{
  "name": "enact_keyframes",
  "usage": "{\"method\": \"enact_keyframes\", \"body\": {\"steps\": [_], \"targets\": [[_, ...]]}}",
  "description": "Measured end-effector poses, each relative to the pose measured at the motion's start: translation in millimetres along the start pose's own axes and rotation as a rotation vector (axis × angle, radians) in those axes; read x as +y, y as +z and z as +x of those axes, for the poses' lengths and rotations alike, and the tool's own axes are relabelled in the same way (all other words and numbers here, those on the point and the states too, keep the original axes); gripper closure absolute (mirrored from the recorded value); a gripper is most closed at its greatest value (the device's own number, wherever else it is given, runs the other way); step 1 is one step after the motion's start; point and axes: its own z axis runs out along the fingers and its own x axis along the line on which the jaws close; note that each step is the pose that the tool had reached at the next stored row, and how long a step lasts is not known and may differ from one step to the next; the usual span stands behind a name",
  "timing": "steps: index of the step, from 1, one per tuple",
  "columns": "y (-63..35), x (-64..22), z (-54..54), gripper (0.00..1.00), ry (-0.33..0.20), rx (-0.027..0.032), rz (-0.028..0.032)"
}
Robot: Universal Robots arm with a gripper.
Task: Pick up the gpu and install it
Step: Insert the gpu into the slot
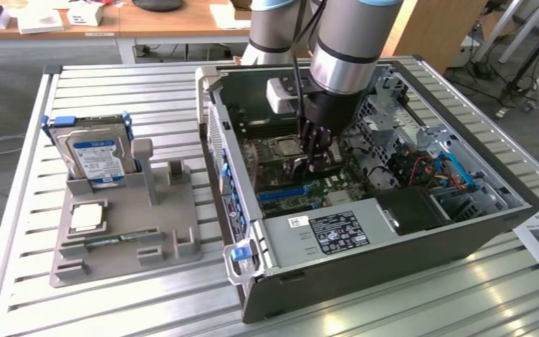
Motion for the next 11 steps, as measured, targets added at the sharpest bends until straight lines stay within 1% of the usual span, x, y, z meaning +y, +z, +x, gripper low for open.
{"method": "enact_keyframes", "body": {"steps": [3, 7, 11], "targets": [[5.3, 1.4, 0.1, 0.72, 0.0, 0.0002, 0.0], [9.7, 4.9, -2.1, 0.72, 0.0, 0.0002, 0.0005], [10.3, 5.5, -2.4, 0.72, 0.0, 0.0002, 0.0005]]}}
